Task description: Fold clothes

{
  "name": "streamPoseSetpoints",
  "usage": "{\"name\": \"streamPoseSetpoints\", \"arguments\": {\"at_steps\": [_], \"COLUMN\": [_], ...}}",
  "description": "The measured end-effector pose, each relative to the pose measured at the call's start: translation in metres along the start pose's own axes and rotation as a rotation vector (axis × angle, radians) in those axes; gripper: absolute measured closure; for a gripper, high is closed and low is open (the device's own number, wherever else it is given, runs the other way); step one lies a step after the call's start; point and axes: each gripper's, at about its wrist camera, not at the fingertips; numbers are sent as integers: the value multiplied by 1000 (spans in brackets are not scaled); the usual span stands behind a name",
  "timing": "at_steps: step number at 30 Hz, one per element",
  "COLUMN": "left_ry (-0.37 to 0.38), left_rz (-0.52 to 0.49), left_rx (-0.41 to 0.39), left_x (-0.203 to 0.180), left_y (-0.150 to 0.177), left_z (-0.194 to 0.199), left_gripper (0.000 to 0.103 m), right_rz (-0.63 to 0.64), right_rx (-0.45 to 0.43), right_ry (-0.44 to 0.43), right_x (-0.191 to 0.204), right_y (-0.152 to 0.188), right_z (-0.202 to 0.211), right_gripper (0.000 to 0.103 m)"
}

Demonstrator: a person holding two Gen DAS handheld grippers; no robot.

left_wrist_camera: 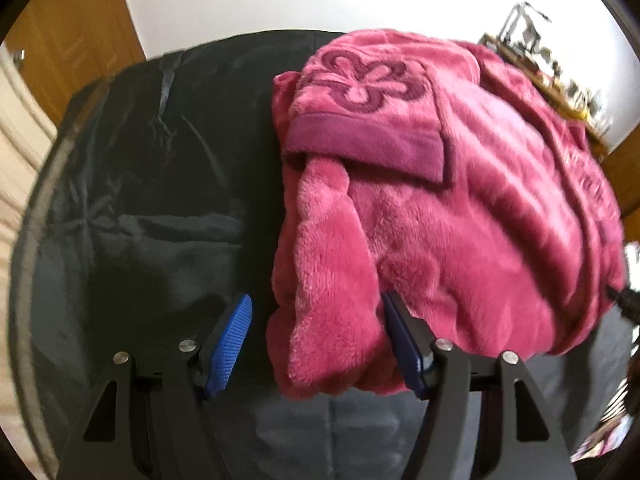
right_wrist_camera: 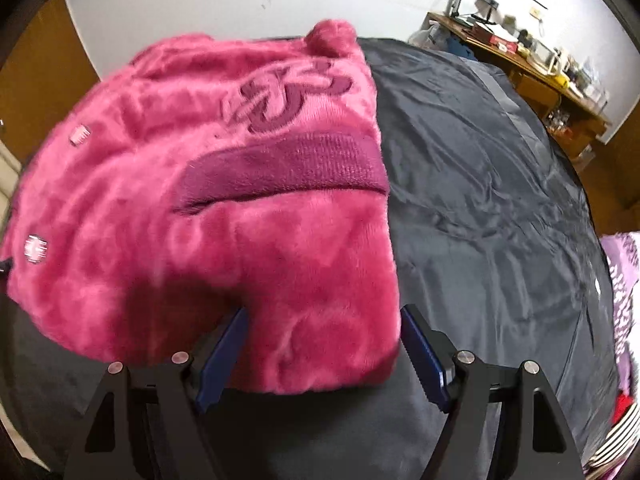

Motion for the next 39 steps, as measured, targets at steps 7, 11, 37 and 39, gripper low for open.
{"name": "streamPoseSetpoints", "arguments": {"at_steps": [7, 11, 37, 39], "left_ry": [-73, -105, 97, 112], "left_rz": [-24, -49, -117, -104], "left_rx": [43, 67, -130, -121], "left_x": [-6, -6, -61, -57], "left_y": [17, 36, -74, -95], "left_z": [-9, -6, 41, 29], "left_gripper": [32, 32, 30, 30], "right_rz": [51, 139, 57, 64], "right_rx": [-5, -60, -151, -143], "right_ry": [82, 182, -138, -150], "right_x": [-15, -12, 35, 46], "right_y": [-10, -25, -85, -95], "right_z": [-20, -22, 42, 37], "right_gripper": [16, 14, 9, 9]}}
Point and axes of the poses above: each gripper's, at about its wrist camera, not at the fingertips, and z roughly against the way its jaws point, x to its left, y to its underside, and after that the axes turned 12 degrees about y, right-handed
